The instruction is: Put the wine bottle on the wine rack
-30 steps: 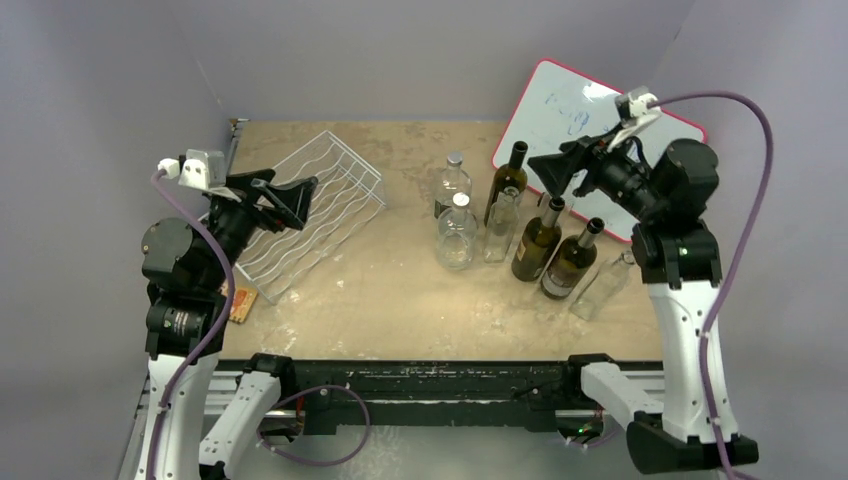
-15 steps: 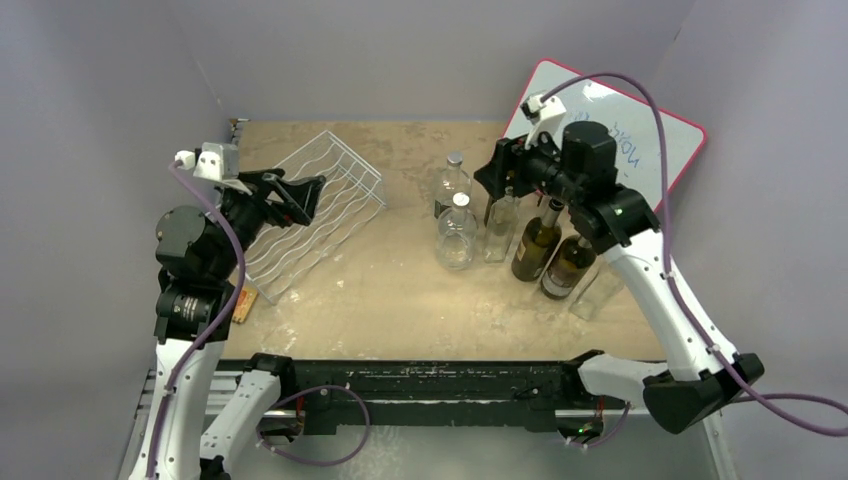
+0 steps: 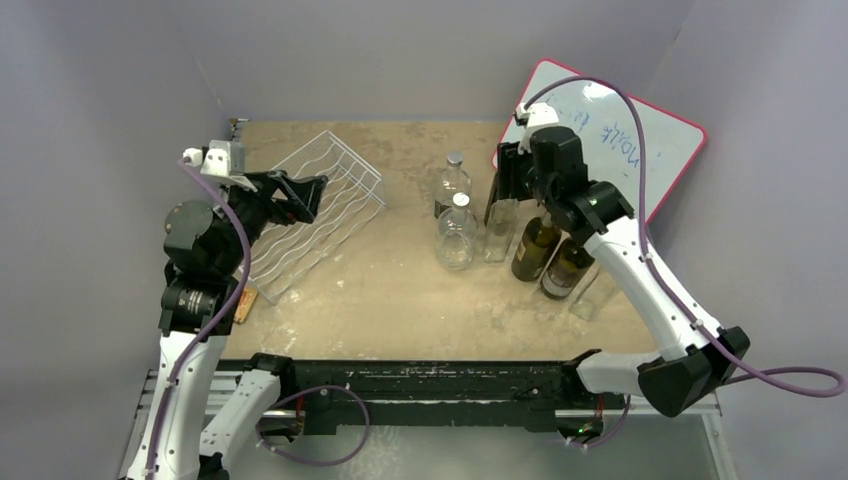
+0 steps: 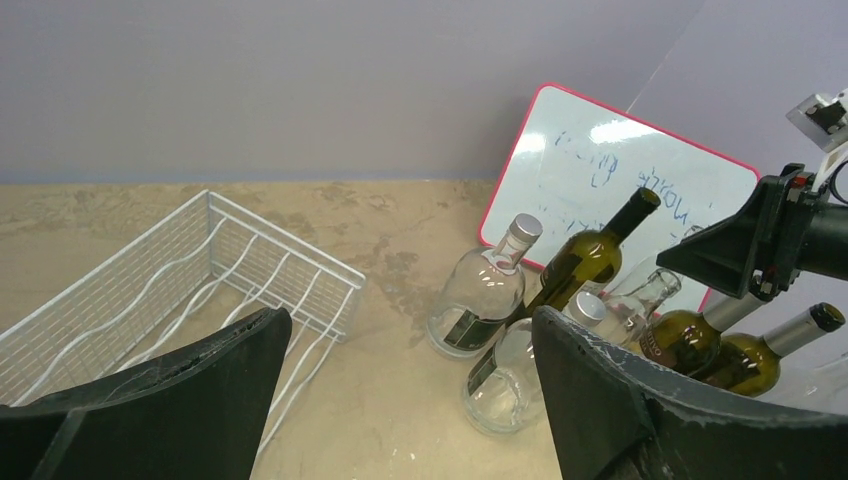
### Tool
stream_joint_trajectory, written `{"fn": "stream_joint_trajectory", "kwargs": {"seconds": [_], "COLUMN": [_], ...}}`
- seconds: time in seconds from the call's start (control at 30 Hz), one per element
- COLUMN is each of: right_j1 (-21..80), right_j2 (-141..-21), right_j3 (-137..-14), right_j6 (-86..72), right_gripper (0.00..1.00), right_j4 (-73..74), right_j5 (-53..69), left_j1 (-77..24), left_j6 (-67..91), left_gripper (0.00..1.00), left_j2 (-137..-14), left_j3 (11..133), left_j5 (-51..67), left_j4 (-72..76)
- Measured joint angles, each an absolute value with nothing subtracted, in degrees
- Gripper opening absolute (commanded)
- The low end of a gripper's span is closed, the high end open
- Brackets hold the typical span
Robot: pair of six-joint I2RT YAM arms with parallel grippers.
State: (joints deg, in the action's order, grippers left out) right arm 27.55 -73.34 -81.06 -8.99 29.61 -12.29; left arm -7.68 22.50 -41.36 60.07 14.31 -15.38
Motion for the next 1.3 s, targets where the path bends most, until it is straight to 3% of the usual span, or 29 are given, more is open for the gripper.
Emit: {"fn": "stream_joint_trajectory", "kwargs": {"seconds": [0.47,0.73,0.97,1.3], "right_j1": [28.25,28.25,28.36,28.42], "right_j2": [-73.63,-74.35,-73.25,-67.16], "right_j3": [-75.44,-74.15,-72.77,-70.98], "right_j6": [-9.19,-8.82,-8.03,-5.69], "right_gripper": [0.48,0.15,0.01,0.00], "right_j4": [30.55,29.47,28.14,31.16], "right_j5": [-13.58,-13.85,-13.76,-8.75], "left_j1": [-7.92,-7.92,-7.94,-13.34], "left_j6": [22.59,23.07,23.33,23.46], "left_gripper": [0.91,0.90,0.89,0.89], "left_j2": [-43.75,-44.99,-45.82,-51.16], "left_j3": [59.99,59.99,59.99,59.99], "left_j5": [14.33,14.39,15.68,21.80], "left_j4": [-15.27,-15.09,-14.98,-13.78]}}
